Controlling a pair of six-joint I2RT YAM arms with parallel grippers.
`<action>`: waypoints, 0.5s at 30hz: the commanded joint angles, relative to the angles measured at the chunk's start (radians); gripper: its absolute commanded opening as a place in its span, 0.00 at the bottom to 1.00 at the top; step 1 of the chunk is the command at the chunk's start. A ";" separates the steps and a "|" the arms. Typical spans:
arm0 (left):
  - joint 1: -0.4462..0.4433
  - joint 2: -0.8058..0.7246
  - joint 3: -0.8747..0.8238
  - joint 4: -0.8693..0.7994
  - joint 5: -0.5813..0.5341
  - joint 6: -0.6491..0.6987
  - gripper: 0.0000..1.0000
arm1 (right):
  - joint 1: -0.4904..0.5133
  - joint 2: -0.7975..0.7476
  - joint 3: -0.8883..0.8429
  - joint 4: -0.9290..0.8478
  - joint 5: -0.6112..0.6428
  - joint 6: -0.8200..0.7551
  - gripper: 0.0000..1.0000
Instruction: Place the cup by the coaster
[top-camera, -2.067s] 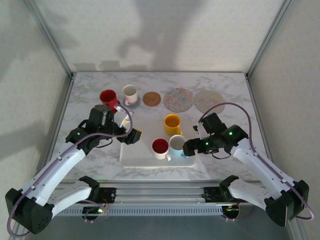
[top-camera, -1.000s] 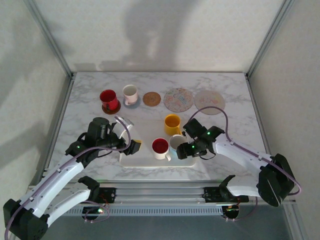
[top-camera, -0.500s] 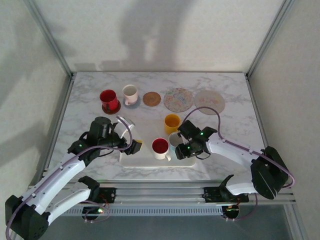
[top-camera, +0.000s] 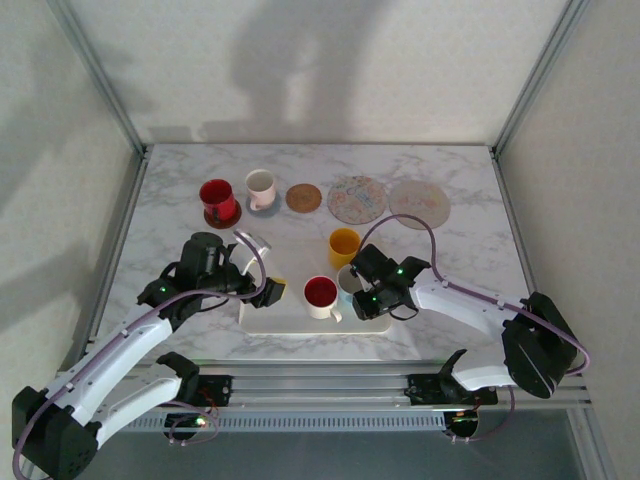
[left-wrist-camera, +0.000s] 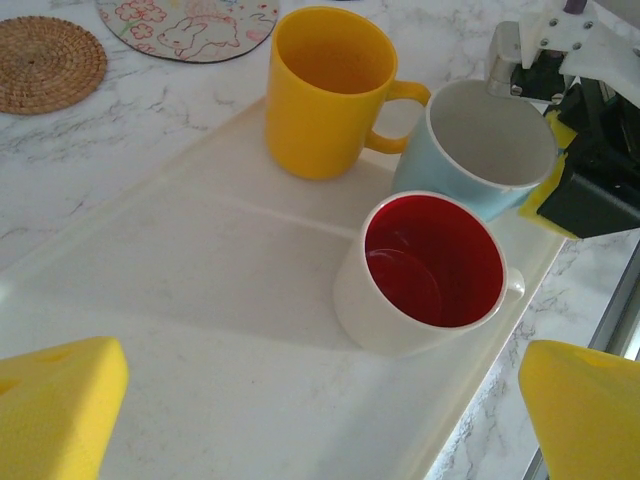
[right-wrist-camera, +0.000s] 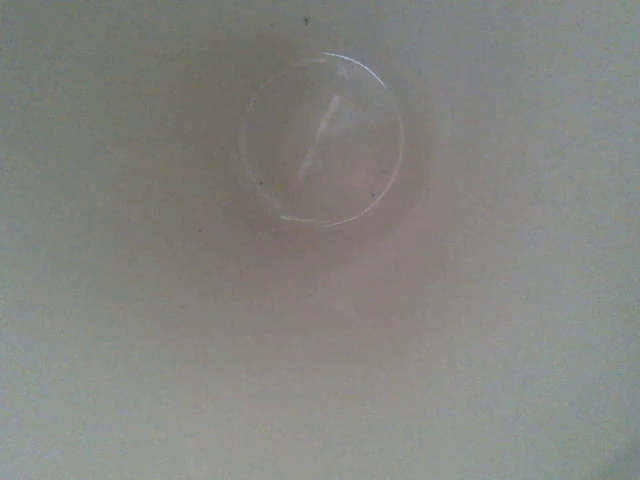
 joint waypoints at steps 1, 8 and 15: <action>-0.008 -0.016 -0.006 0.022 0.006 -0.016 1.00 | 0.019 0.001 -0.005 -0.005 0.031 -0.012 0.31; -0.008 -0.028 -0.008 0.016 -0.005 -0.019 1.00 | 0.028 0.011 0.000 -0.004 0.044 -0.023 0.23; -0.008 -0.026 -0.009 0.026 -0.014 -0.019 1.00 | 0.035 -0.003 0.005 -0.017 0.055 -0.033 0.18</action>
